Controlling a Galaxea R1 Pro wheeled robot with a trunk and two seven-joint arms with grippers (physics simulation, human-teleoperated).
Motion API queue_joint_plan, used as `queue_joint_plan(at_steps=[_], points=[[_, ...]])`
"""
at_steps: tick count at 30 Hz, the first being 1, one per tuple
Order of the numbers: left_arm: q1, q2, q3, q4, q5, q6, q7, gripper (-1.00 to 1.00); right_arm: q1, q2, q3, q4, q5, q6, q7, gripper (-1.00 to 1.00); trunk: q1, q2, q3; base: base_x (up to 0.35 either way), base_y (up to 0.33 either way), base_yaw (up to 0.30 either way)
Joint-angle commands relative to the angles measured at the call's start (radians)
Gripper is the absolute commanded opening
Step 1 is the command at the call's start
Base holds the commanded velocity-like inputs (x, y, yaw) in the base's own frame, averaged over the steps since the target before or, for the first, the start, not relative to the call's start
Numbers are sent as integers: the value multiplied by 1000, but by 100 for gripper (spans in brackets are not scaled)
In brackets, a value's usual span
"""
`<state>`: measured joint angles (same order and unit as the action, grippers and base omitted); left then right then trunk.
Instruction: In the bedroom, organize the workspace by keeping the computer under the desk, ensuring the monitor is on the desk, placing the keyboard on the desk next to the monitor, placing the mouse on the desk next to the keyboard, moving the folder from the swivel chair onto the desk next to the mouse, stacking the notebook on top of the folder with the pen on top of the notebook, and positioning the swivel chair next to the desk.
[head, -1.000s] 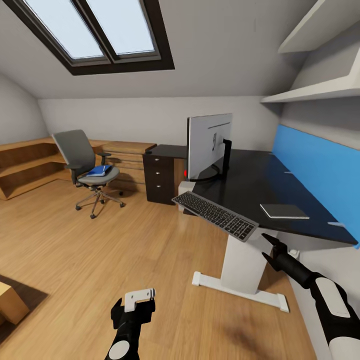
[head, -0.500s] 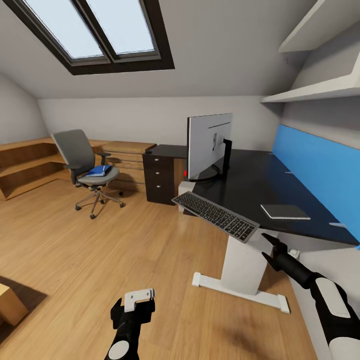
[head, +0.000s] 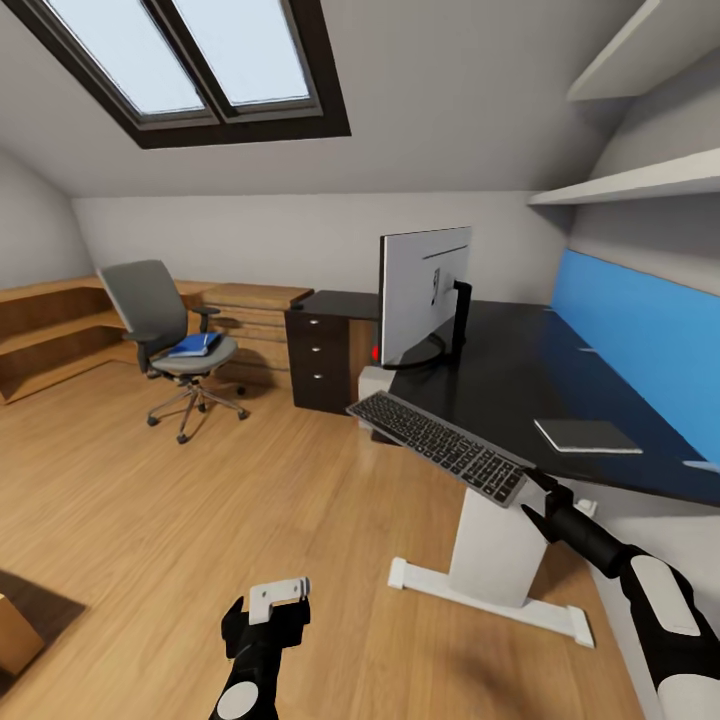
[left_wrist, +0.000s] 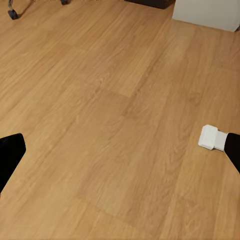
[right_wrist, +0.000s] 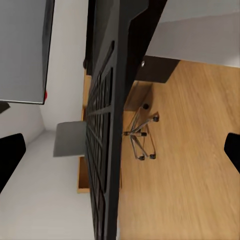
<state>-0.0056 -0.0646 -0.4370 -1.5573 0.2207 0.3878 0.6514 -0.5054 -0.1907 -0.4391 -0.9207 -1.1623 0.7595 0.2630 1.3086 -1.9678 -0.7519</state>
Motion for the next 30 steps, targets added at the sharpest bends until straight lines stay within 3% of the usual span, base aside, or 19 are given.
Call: queue_joint_plan(at_steps=[1, 30], points=[[-1, 0, -1, -1, 7, 3, 7, 100, -1, 0, -3, 0, 4, 7, 4, 100, 0, 0, -1, 119, 59, 0], [-1, 0, -2, -1, 6, 3, 7, 100, -1, 6, -1, 2, 5, 9, 4, 100, 0, 0, -1, 26, 49, 0]])
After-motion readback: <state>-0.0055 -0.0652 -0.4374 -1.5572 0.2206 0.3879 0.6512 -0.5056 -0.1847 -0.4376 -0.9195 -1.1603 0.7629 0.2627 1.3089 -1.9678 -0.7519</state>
